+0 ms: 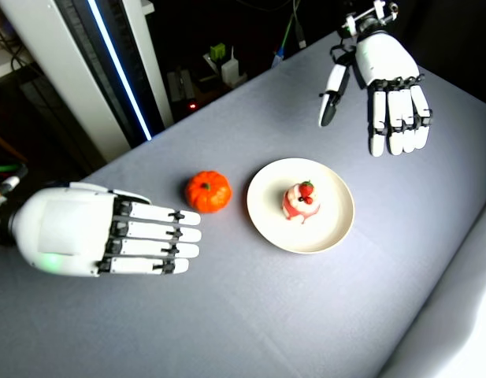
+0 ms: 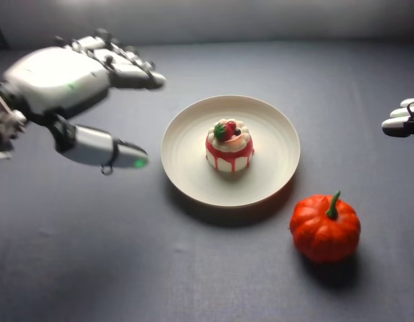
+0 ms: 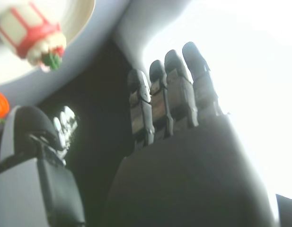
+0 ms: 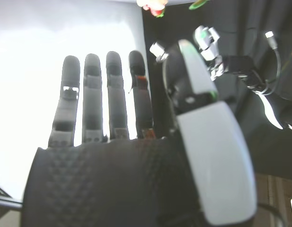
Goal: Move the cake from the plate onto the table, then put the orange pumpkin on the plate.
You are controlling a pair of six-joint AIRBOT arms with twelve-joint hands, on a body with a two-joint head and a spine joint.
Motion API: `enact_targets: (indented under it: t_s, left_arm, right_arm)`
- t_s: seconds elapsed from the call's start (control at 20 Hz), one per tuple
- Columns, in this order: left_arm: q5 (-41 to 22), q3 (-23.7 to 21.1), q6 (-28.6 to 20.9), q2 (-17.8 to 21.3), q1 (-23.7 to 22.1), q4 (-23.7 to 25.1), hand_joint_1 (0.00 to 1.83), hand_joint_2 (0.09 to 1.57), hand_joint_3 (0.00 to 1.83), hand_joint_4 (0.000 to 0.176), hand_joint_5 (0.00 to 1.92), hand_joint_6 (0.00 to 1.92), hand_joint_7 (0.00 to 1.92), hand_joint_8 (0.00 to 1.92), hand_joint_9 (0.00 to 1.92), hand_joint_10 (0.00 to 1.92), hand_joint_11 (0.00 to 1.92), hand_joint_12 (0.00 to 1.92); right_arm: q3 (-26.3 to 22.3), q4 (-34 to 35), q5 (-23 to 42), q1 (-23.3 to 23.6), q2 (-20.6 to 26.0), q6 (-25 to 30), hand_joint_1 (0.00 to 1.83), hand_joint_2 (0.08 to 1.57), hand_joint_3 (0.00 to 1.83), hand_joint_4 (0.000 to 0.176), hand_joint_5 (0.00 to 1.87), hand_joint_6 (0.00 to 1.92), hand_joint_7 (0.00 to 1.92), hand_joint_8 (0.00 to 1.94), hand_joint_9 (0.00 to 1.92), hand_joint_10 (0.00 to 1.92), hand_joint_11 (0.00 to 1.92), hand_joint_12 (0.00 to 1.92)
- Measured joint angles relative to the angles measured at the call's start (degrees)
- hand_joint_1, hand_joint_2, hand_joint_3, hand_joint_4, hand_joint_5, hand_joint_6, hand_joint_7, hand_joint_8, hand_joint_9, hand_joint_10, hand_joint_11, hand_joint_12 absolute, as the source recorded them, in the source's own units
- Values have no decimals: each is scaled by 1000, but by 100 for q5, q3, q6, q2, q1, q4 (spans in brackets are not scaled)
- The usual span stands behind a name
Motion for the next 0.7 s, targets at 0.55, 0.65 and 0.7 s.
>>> enact_targets:
  t_s: [0.55,0.65,0.7]
  left_arm:
    - [372,92,-295,-420,-914,1185,780,904,0,70,462,1,391,3,388,13,0,973]
    - [468,186,-295,-592,-953,1215,814,881,0,67,477,6,400,4,394,10,0,977]
    - [538,232,-295,-719,-953,1300,815,879,0,48,487,5,399,2,383,3,0,951]
  right_arm:
    - [-179,-348,334,0,92,2,876,1289,36,0,667,1175,765,10,708,38,219,1102]
    - [-199,-376,337,0,92,11,910,1302,1,35,643,1476,783,4,794,46,357,1033]
    - [-199,-378,326,0,92,15,903,1305,1,46,638,1492,769,2,791,35,375,997]
